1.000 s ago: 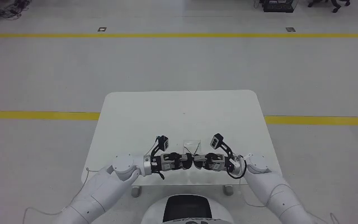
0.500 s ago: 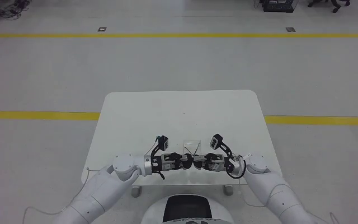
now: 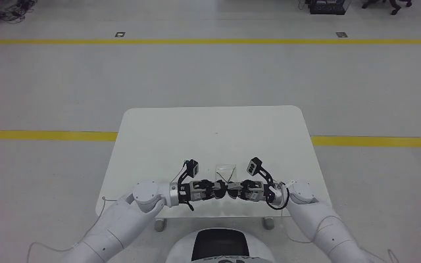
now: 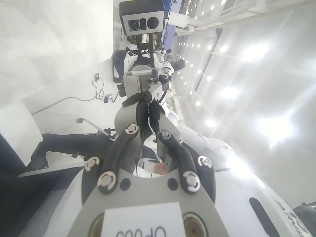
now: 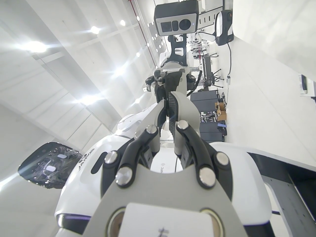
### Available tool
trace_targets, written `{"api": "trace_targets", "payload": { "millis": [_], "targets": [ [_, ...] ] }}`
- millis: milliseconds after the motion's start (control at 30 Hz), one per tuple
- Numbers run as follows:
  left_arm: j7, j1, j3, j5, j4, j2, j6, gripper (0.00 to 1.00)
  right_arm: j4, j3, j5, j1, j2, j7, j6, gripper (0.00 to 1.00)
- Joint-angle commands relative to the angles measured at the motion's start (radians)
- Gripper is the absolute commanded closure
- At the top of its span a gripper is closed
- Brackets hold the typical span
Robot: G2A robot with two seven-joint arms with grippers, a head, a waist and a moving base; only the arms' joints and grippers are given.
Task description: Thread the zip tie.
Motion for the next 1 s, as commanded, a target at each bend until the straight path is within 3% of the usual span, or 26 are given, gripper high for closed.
{"api": "trace_targets", "payload": {
  "millis": [0,967],
  "targets": [
    [0.0,-0.001,0.001,0.0,0.001,0.0,0.0,0.95,0.0,0.0,-0.001,0.0,0.0,0.0,0.001,1.0],
    [0.017,-0.002,0.002,-0.019,0.004,0.002,-0.011,0.91,-0.007,0.0,0.009,-0.004,0.005,0.008,-0.017,1.0]
  ]
}}
